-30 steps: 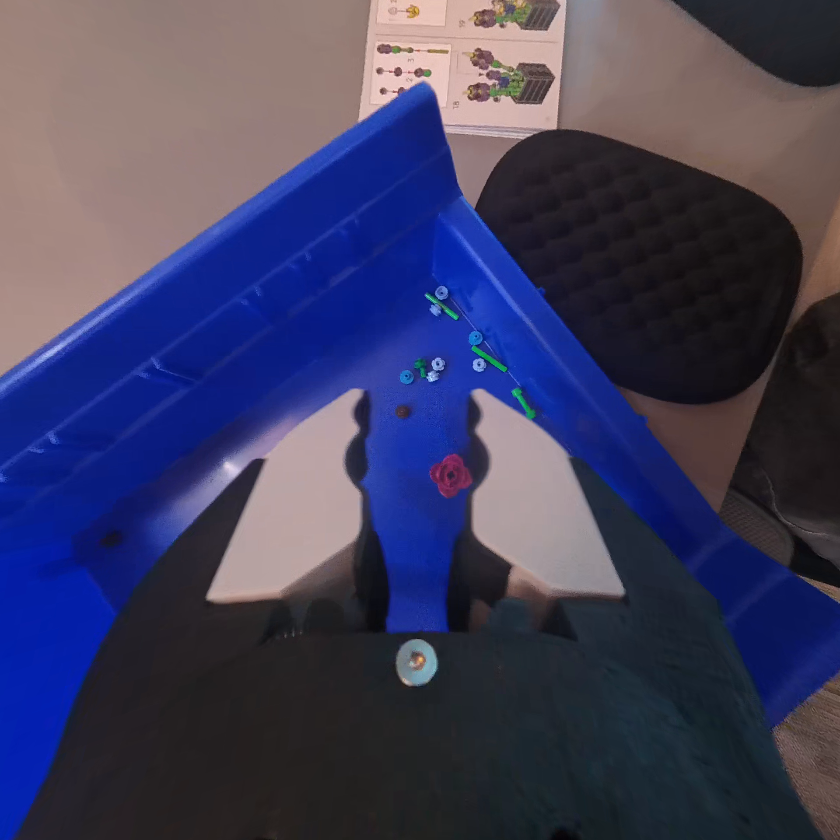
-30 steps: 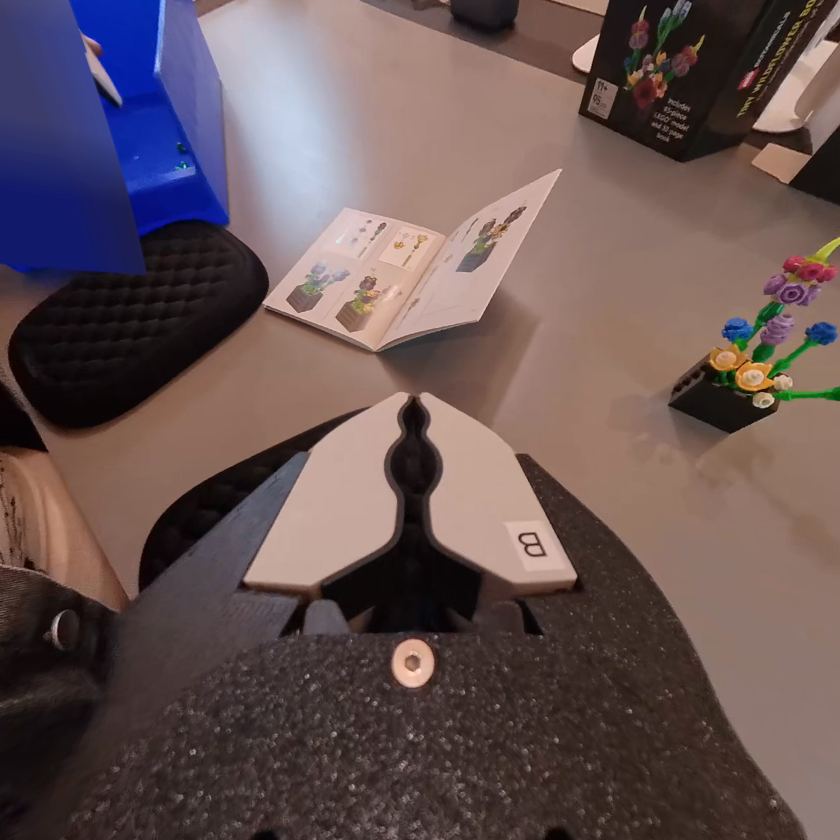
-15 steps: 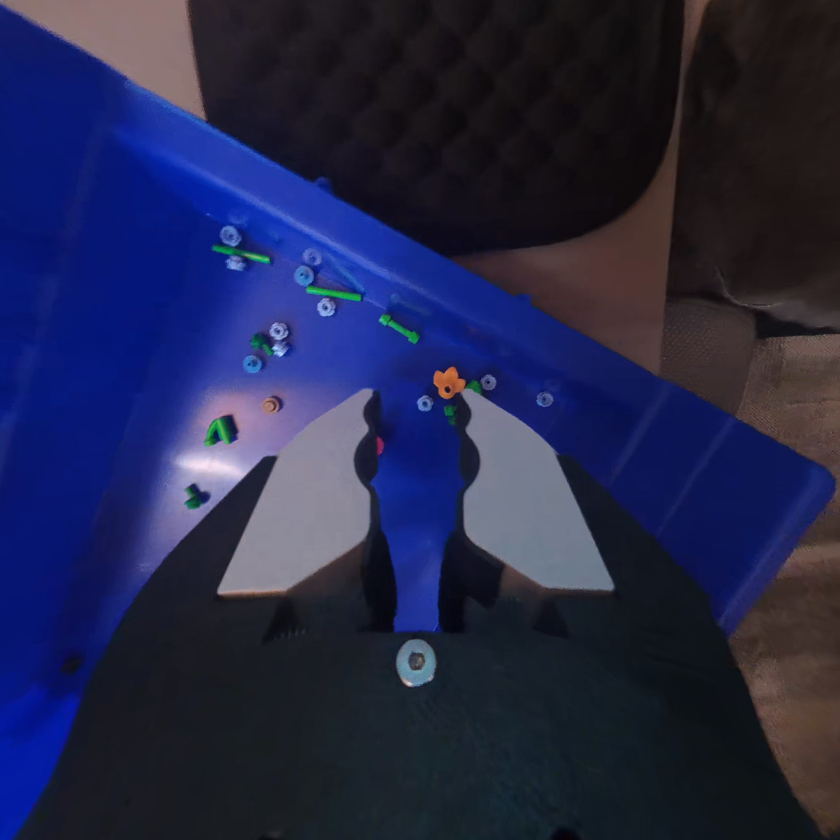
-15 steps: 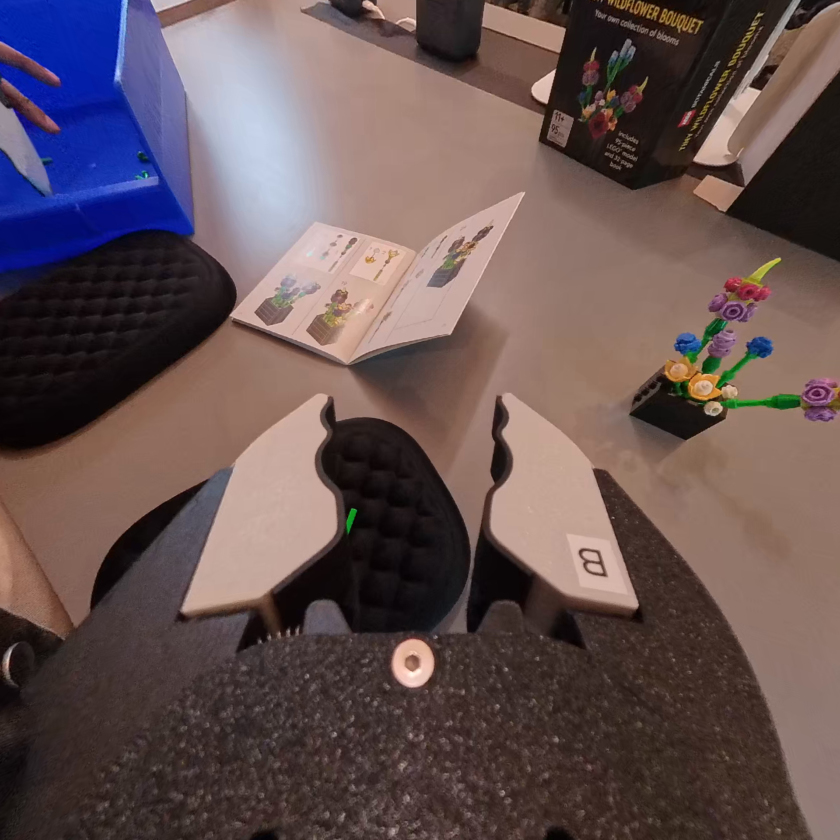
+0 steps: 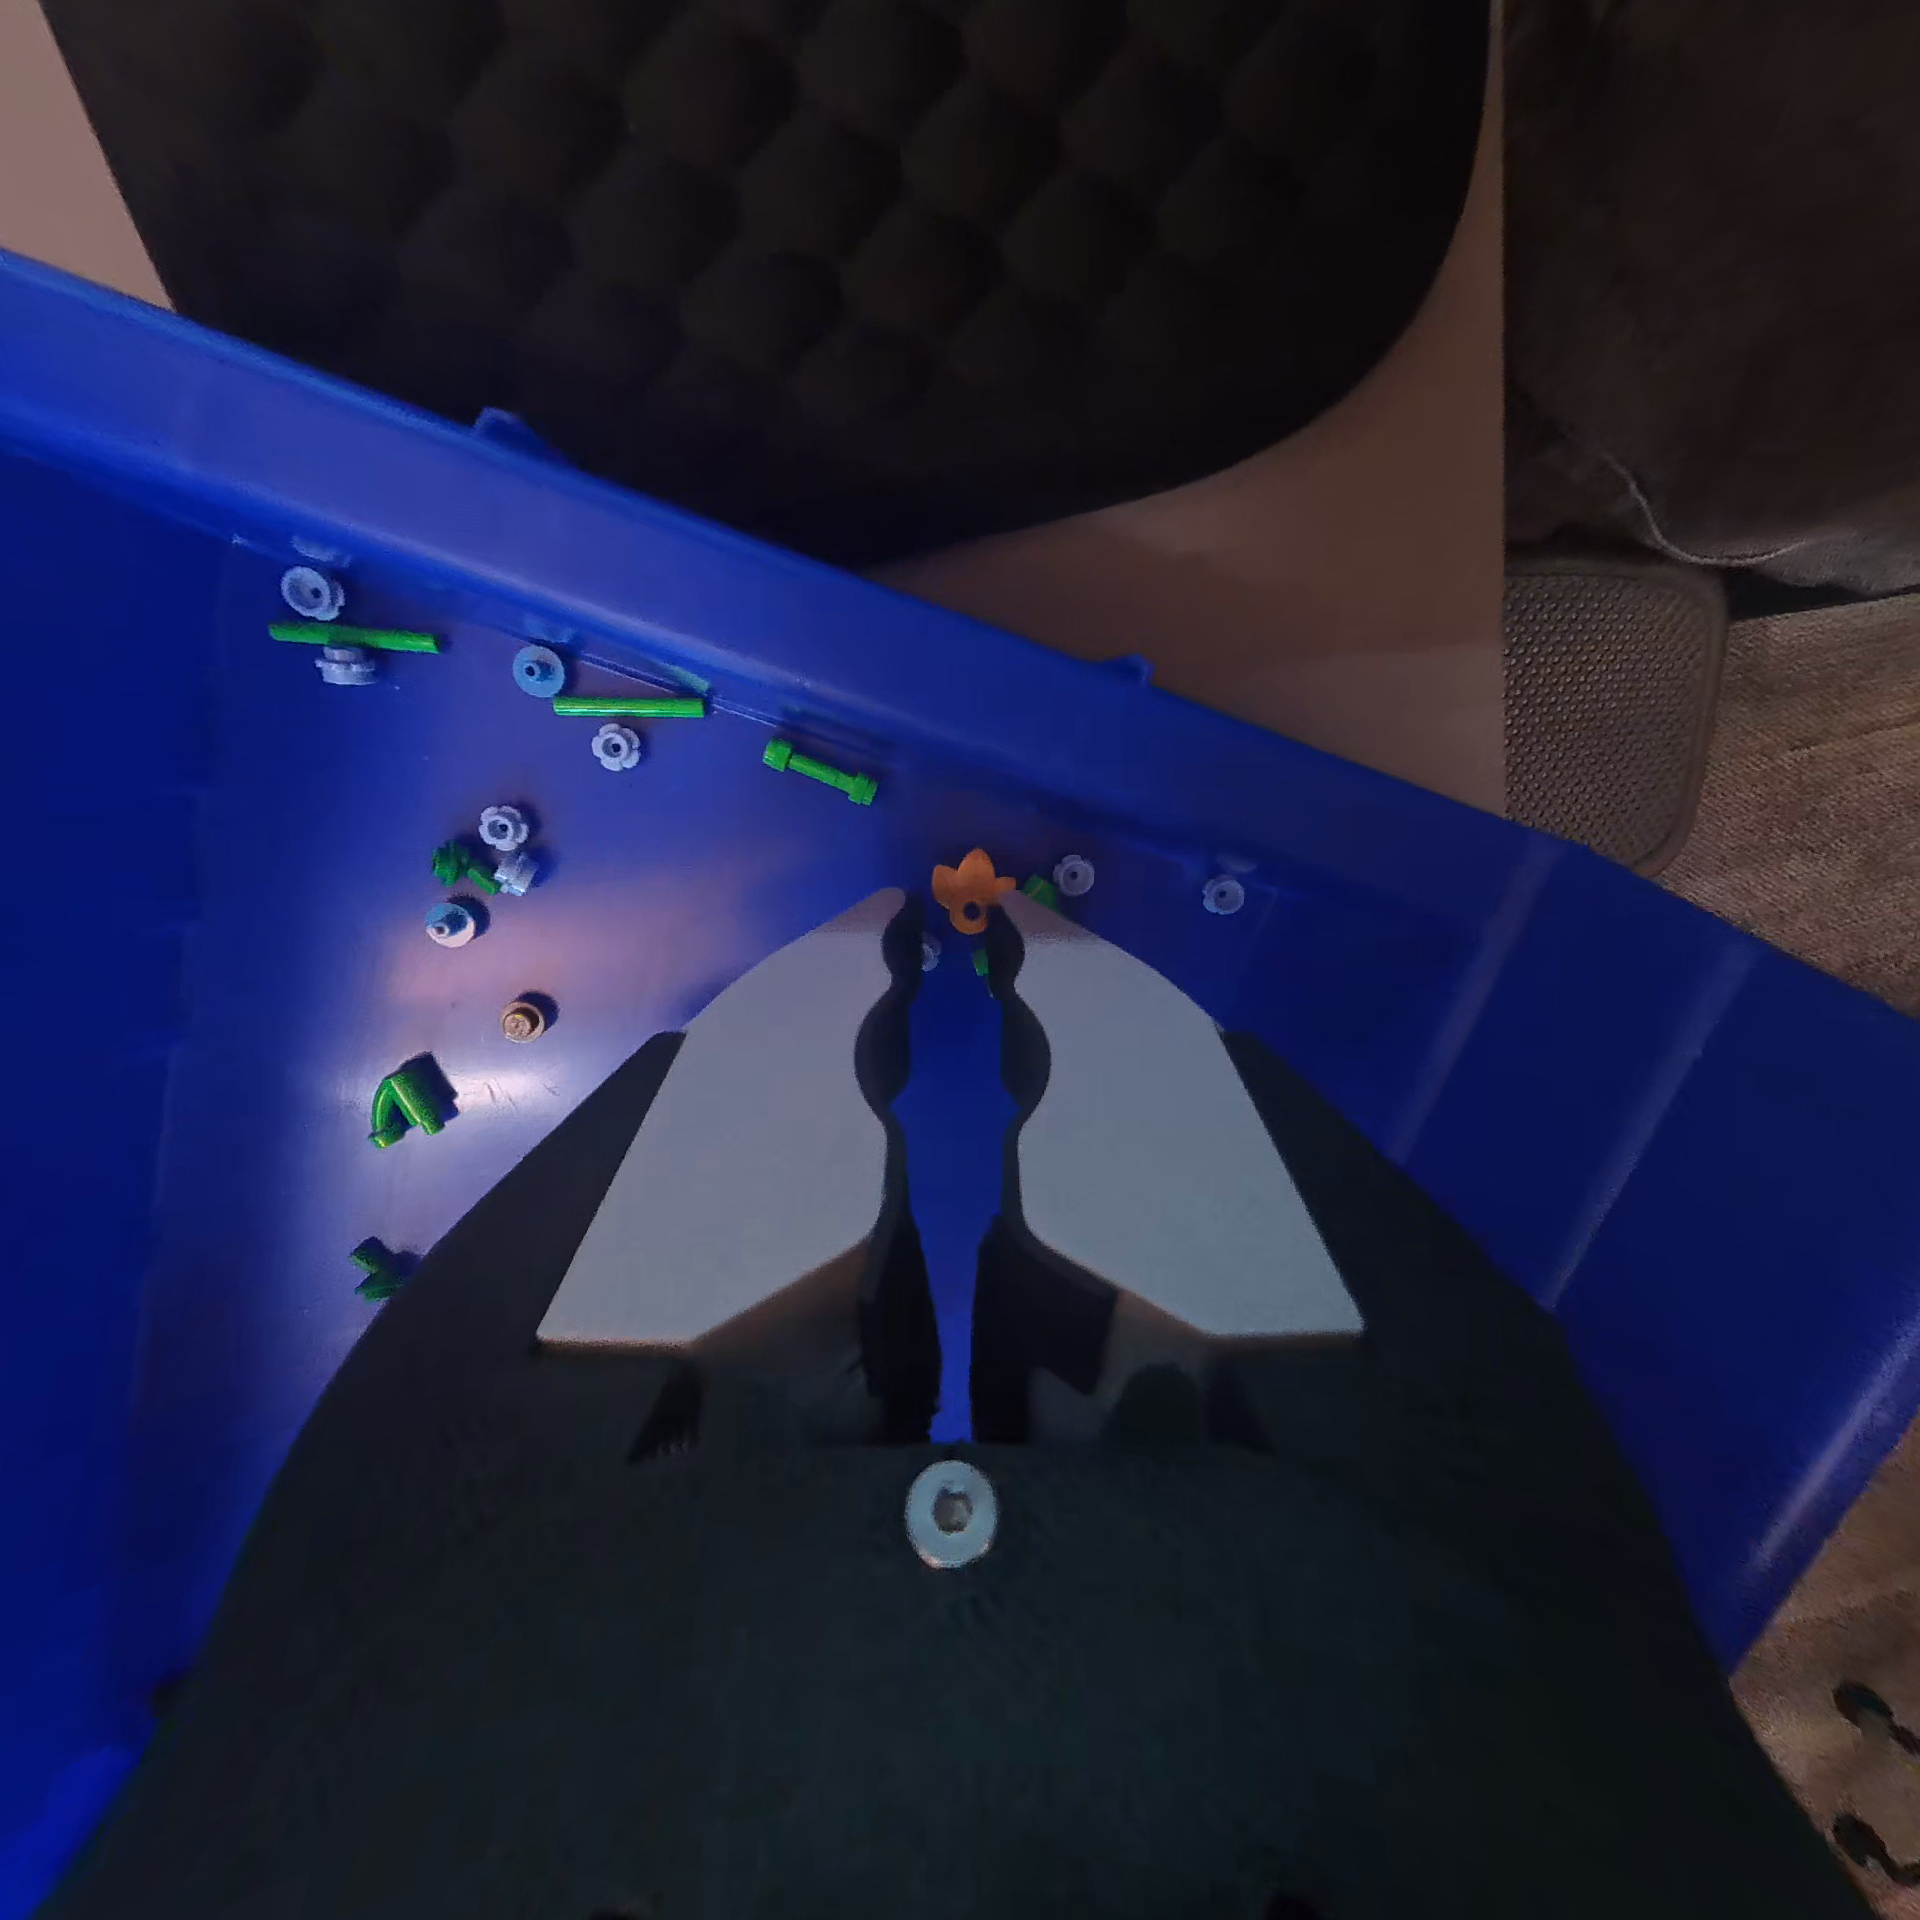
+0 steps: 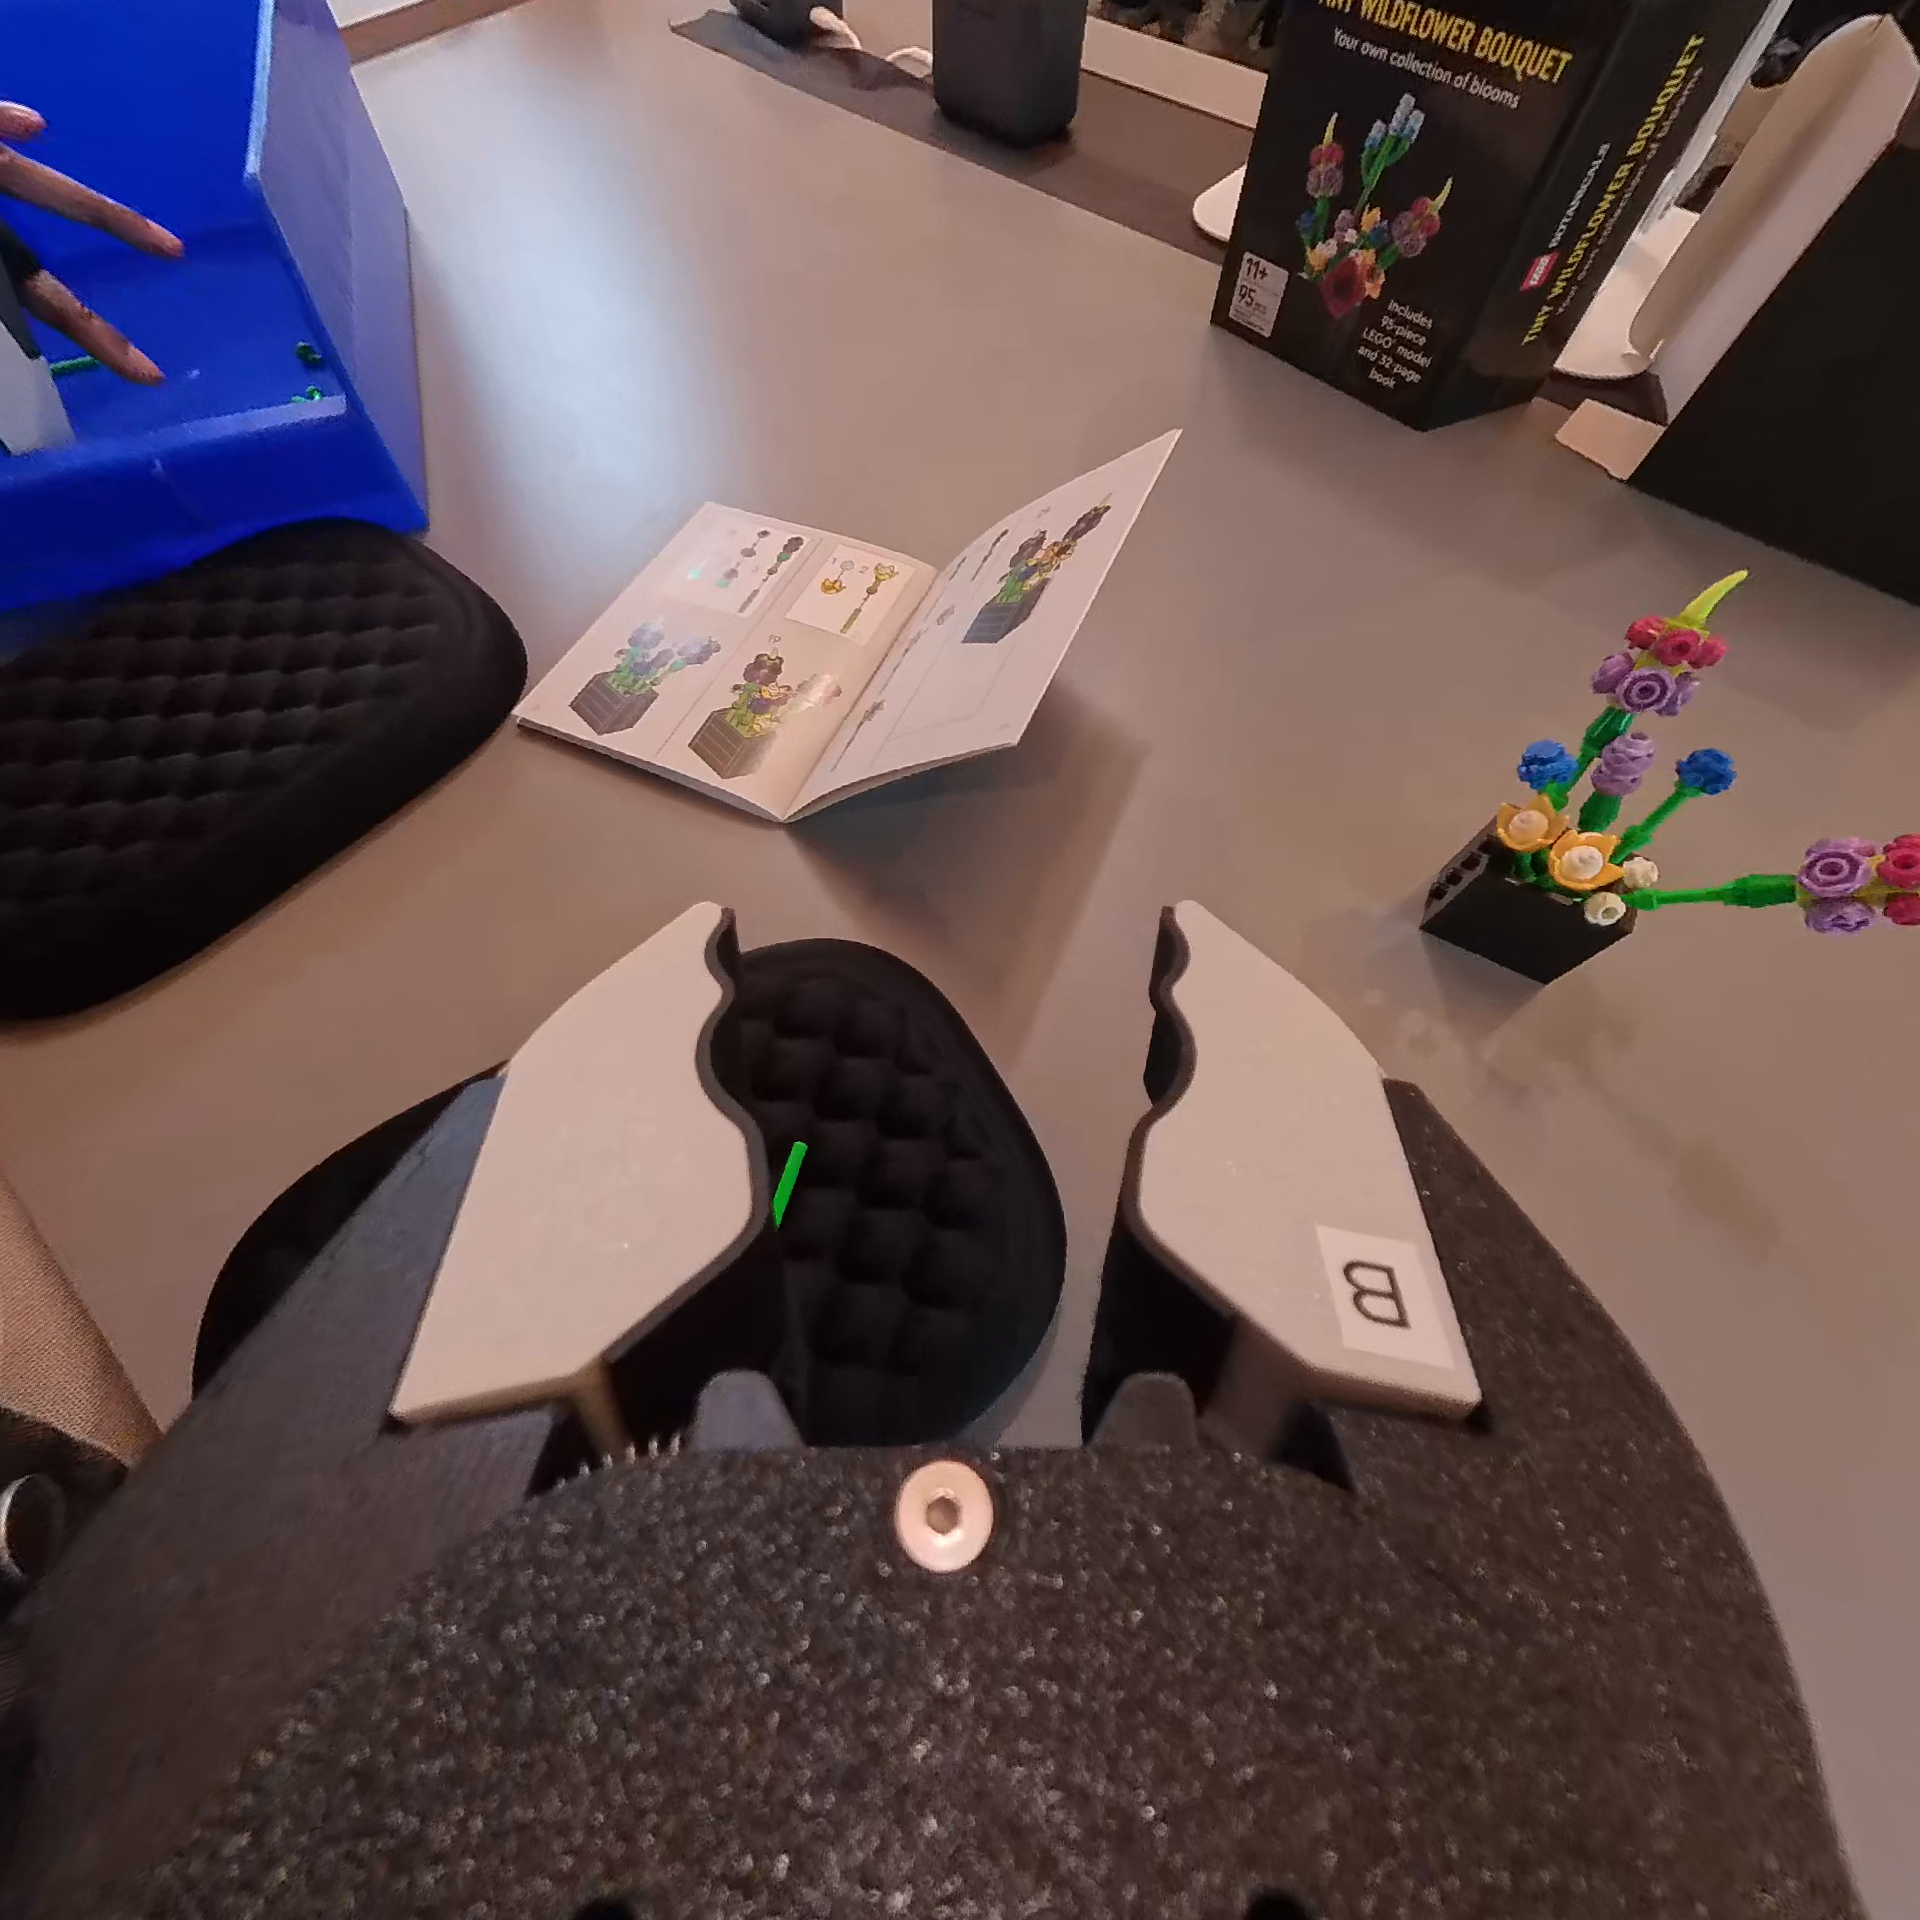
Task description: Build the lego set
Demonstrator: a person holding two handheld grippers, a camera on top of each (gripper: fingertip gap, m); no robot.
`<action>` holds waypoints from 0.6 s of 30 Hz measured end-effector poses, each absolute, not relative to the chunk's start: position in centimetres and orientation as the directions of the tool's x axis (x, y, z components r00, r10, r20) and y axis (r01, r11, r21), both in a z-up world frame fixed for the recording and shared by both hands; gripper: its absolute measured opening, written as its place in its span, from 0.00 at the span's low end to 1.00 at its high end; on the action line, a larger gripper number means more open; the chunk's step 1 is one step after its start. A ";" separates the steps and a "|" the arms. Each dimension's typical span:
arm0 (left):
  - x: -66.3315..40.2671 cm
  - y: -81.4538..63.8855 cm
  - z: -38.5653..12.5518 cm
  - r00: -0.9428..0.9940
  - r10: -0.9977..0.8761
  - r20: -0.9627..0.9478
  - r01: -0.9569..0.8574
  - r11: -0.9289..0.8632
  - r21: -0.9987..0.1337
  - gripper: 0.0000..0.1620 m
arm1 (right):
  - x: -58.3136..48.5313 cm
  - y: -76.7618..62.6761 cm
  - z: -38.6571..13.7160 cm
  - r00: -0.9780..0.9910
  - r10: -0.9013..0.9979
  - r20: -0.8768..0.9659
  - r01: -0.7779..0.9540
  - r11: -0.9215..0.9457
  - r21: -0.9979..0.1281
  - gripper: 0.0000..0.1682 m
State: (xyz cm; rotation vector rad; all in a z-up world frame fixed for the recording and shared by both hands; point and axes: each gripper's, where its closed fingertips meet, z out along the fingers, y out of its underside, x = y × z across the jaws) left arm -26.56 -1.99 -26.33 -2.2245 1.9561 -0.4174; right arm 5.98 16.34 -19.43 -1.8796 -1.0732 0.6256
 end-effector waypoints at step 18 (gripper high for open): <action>-25.6 1.0 -23.2 0.330 -0.944 0.021 -0.829 -0.301 -0.472 0.01 | 4.0 15.1 -18.8 0.436 0.899 -0.034 0.401 -0.228 -0.888 0.43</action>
